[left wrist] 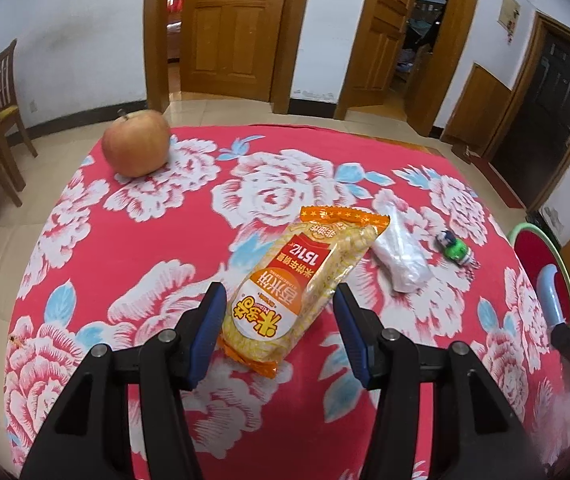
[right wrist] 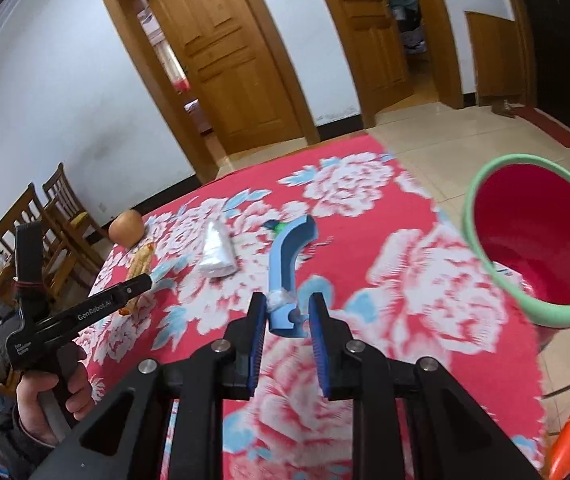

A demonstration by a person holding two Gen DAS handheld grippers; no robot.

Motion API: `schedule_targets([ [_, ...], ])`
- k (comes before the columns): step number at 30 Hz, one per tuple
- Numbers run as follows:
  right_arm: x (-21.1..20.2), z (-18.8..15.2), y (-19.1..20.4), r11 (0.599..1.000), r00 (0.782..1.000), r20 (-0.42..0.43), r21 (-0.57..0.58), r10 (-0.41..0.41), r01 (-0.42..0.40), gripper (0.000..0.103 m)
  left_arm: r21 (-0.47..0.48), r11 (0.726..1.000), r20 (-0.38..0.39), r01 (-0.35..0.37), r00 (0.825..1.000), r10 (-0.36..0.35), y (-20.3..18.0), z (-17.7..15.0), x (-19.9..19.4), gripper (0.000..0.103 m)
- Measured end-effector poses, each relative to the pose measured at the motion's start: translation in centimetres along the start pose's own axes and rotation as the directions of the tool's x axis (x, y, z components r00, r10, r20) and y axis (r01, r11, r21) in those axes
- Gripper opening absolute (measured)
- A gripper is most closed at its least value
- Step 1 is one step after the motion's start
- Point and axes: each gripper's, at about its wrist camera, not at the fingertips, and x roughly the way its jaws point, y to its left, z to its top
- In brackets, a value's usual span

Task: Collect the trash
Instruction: 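Carry both items over the red bucket and open both tools to drop them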

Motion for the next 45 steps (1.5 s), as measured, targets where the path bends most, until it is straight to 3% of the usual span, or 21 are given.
schedule_targets([
  [7,-2.5,-0.5,-3.2,0.997,0.999,0.042,0.066,-0.029,0.026,0.024,0.043,0.999,-0.006,0.016,1.0,-0.016,-2.6,0.0,-1.0,0.055],
  [16,-5.3,-0.6,-6.7,0.991,0.994,0.099,0.133,-0.042,0.029,0.024,0.086,0.987,-0.047,0.137,0.99,-0.133,-8.9,0.3,-2.5,0.055],
  [28,-7.5,-0.6,-11.9,0.973,0.984,0.155,0.223,-0.089,0.053,0.024,0.176,0.954,-0.102,0.243,0.968,-0.227,-18.6,0.0,-2.3,0.055],
  [45,-7.5,0.2,-19.9,0.934,0.972,0.141,0.332,-0.187,0.132,0.024,0.242,0.926,-0.152,0.289,0.954,-0.258,-26.8,0.4,0.5,0.055],
])
